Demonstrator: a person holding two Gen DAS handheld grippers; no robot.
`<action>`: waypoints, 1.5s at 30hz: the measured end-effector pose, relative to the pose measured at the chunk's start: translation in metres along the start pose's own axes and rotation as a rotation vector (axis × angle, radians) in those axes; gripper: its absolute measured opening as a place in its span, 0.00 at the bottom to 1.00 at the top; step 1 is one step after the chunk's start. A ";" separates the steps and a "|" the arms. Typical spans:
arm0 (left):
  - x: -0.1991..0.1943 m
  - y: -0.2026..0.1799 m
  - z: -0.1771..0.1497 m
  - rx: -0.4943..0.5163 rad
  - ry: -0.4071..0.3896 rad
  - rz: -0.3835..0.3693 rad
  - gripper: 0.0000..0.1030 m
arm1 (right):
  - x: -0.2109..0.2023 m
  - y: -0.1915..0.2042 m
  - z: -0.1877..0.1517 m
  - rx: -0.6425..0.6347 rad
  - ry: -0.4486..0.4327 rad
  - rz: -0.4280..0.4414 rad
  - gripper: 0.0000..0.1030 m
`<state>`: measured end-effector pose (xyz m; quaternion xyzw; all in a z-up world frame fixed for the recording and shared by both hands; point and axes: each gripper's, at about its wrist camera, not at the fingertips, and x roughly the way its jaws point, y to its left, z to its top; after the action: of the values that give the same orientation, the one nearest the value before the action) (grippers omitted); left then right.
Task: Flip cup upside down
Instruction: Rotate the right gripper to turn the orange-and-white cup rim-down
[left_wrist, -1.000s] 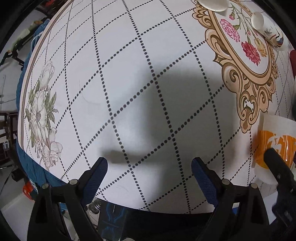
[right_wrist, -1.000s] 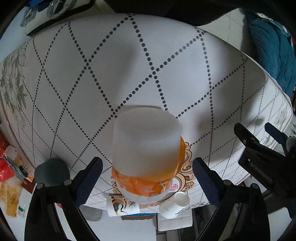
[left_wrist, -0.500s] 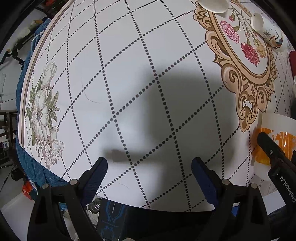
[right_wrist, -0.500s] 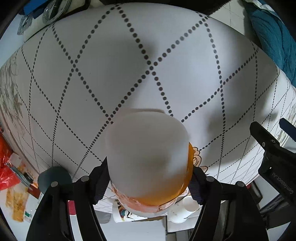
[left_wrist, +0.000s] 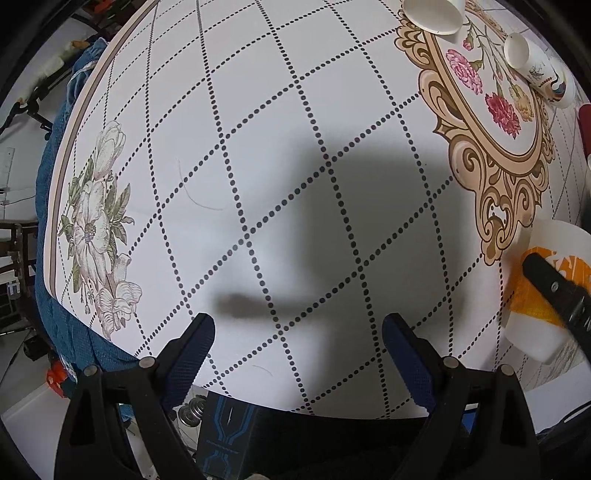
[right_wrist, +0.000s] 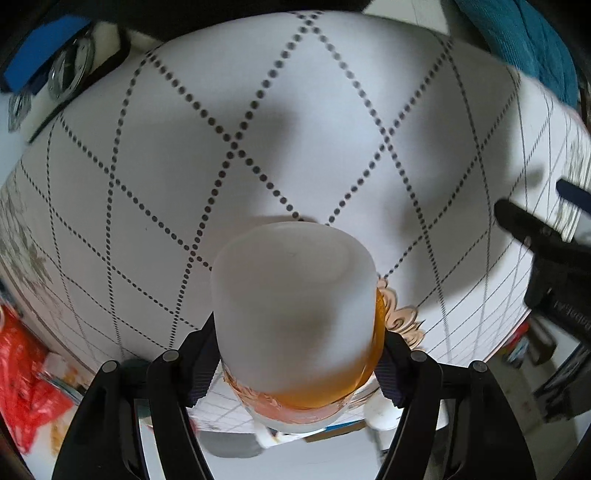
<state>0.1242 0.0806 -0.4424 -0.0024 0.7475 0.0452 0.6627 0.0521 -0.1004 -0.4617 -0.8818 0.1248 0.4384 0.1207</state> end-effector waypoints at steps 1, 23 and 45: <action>-0.003 -0.001 0.002 0.001 -0.002 0.002 0.90 | -0.003 0.002 0.000 0.031 0.001 0.019 0.71; -0.055 -0.010 0.027 0.032 -0.033 0.045 0.90 | 0.095 -0.076 -0.142 1.327 0.042 0.908 0.71; -0.064 -0.045 0.025 0.077 -0.043 0.058 0.90 | 0.168 -0.020 -0.215 1.881 -0.077 1.481 0.72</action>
<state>0.1601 0.0338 -0.3847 0.0457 0.7342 0.0357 0.6765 0.3172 -0.1701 -0.4686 -0.1481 0.8701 0.1645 0.4403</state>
